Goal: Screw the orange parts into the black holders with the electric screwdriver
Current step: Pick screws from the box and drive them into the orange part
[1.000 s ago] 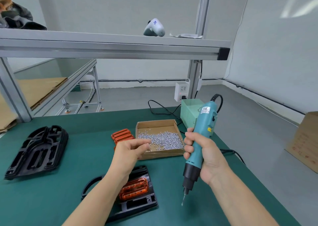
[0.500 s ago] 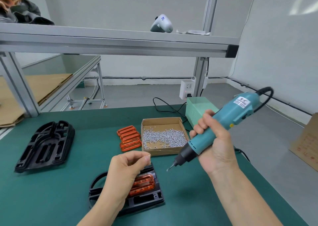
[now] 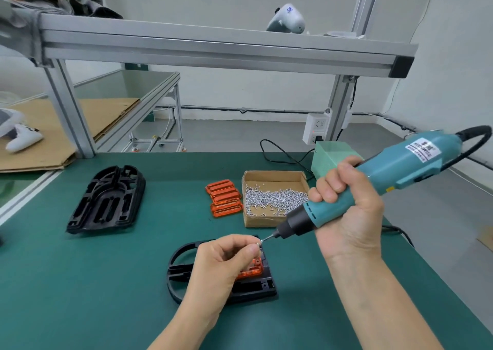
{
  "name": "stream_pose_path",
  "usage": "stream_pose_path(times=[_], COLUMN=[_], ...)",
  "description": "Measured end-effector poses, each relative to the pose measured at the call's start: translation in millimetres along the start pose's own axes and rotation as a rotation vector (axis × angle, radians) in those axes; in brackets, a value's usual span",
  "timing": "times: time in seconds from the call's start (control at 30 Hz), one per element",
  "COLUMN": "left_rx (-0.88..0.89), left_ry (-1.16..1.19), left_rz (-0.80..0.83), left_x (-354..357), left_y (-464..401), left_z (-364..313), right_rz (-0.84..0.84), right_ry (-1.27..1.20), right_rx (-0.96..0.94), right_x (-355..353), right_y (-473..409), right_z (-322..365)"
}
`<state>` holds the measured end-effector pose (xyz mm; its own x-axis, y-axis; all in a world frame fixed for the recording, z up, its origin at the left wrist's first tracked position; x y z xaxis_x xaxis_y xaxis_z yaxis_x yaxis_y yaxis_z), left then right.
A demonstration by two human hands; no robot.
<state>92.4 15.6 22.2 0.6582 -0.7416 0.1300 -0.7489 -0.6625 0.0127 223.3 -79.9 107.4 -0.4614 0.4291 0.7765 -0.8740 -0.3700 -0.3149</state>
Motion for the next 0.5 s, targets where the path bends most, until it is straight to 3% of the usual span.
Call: stream_pose_path(times=[0.5], left_rx=[0.045], left_ry=[0.053], left_rz=[0.047], left_x=[-6.1], left_y=[-0.5], left_z=[2.1], right_rz=[0.013], right_ry=[0.044], right_rx=[0.0], right_x=[6.1], right_y=[3.4], right_z=[-6.8])
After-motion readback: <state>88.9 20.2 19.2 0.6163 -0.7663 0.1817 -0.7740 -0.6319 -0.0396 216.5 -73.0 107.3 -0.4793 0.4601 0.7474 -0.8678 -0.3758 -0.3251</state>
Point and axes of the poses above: each hand's wrist, its own y-axis away from the middle knuckle, its own x-axis out of the palm, z = x × y, the point moved 2 cm from there along -y, towards the middle knuckle, and after that the axes turned 6 degrees about -x, right-handed, at the moved point
